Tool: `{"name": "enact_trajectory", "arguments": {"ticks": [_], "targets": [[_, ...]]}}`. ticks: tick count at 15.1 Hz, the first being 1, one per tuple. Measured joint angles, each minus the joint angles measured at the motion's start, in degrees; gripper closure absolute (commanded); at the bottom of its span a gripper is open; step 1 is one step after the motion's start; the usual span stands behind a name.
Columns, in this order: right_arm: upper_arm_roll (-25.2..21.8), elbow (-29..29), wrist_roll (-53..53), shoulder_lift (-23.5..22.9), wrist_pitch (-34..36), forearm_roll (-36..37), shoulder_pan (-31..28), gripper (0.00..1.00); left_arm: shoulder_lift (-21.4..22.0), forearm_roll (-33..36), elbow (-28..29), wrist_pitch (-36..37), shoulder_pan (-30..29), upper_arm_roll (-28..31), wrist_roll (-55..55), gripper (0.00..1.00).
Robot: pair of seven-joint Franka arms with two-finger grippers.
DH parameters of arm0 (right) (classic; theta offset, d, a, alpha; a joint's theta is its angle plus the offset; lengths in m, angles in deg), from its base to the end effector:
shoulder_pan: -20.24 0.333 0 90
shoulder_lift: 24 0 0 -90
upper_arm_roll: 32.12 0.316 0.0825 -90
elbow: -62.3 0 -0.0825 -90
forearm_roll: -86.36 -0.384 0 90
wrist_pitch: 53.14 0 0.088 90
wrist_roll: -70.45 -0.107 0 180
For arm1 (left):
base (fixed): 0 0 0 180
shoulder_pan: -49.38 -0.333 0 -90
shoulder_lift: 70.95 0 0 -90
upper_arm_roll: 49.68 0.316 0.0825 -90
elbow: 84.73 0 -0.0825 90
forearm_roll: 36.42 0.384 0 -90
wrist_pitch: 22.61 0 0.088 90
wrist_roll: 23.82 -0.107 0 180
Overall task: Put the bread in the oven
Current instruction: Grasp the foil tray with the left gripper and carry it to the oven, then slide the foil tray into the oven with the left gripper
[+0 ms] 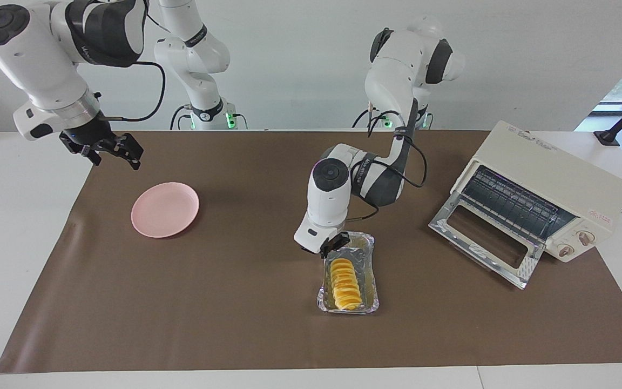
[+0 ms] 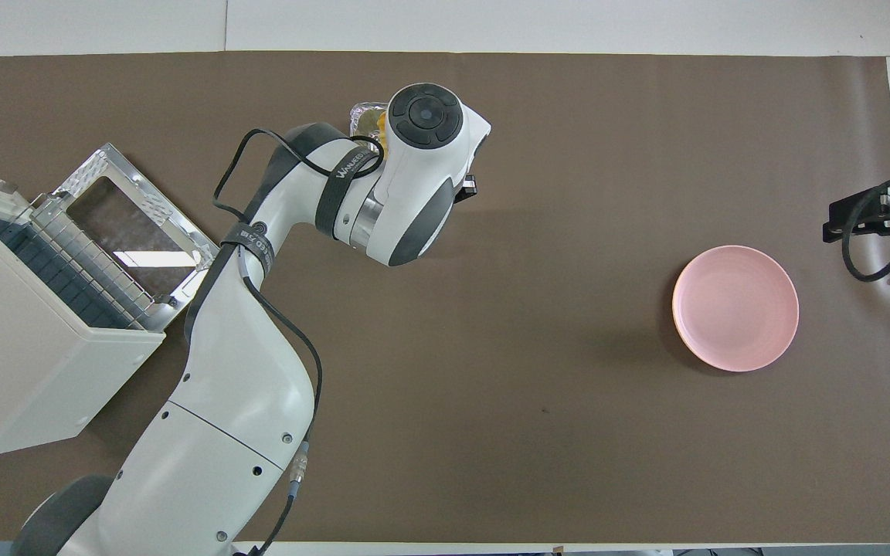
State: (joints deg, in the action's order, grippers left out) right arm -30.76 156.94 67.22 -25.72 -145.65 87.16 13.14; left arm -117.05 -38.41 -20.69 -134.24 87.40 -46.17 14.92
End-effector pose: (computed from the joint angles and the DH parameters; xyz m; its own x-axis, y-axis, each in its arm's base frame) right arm 0.5604 -0.0579 0.5732 0.9857 -0.1551 -0.0663 -0.1543 -0.9879 0.0169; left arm 0.6204 -0.4468 0.3339 0.9974 0.0669 0.0285 0.0667 -0.9977 0.0081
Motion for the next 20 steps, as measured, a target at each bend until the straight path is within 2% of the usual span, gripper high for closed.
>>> {"name": "enact_trajectory", "arguments": {"ticks": [5,11,17,20], "targets": [[0.0,0.0,0.0,0.0,0.0,0.0,0.0,0.00,0.5,0.0,-0.1,2.0,0.0,1.4,0.2,1.00],[0.2,0.0,0.0,0.0,0.0,0.0,0.0,0.00,3.3,0.0,-0.2,6.7,0.1,4.3,4.0,1.00],[0.2,0.0,0.0,0.0,0.0,0.0,0.0,0.00,6.6,0.0,-0.4,9.8,0.0,11.0,9.5,1.00],[0.2,0.0,0.0,0.0,0.0,0.0,0.0,0.00,9.0,0.0,-0.4,14.6,-0.1,15.7,10.9,1.00]]}}
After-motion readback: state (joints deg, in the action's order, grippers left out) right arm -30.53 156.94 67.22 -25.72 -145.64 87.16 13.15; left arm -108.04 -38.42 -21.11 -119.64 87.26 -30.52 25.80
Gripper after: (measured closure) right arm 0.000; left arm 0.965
